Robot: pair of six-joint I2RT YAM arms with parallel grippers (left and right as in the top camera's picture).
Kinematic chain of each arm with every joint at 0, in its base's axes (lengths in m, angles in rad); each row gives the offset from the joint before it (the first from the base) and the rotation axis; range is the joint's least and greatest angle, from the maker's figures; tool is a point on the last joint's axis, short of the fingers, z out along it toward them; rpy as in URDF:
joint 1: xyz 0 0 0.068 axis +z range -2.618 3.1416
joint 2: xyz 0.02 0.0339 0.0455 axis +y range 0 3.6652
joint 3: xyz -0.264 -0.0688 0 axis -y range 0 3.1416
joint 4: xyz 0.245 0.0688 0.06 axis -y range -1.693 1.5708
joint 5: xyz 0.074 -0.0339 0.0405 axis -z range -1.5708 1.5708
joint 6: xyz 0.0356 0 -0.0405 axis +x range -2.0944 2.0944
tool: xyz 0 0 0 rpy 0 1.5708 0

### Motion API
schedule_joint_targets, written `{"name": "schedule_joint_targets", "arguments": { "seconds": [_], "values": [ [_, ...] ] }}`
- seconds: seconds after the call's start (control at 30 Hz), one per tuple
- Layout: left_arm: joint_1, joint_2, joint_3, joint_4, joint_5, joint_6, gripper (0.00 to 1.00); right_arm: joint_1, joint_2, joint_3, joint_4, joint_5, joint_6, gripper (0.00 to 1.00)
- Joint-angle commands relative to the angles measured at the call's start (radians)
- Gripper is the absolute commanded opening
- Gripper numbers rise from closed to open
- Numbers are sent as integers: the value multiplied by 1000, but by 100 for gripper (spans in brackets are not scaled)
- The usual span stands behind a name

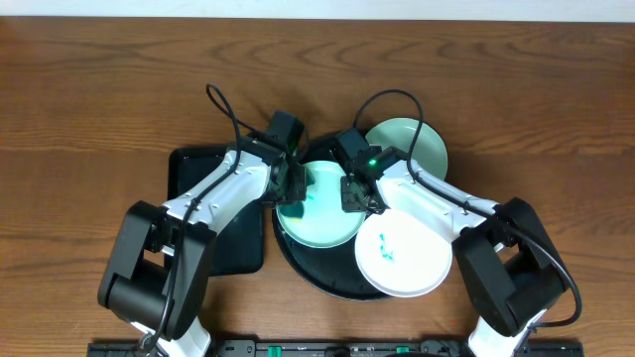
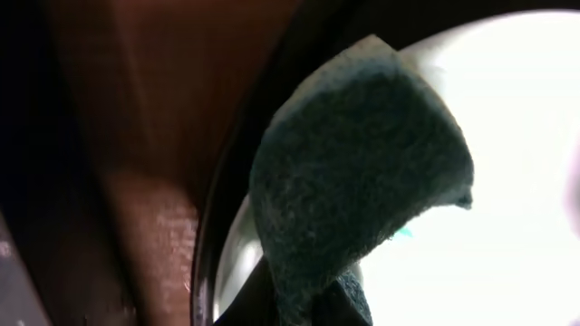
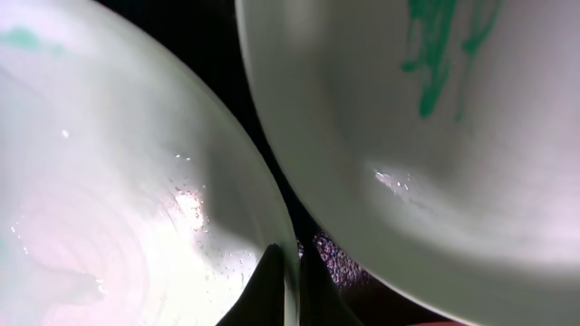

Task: Clean dirty plates on tray and stack at the side
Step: 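Scrub the mint plate surface with the sponge in the left gripper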

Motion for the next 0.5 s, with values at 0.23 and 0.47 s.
{"name": "schedule_joint_targets", "arguments": {
  "seconds": [0.23, 0.47],
  "values": [
    [-92, 84, -19, 27, 170, -43, 7, 1, 48, -33, -39, -2, 3, 1],
    [-106, 236, -19, 121, 281, -75, 7, 1, 48, -33, -45, -2, 3, 1]
  ]
}}
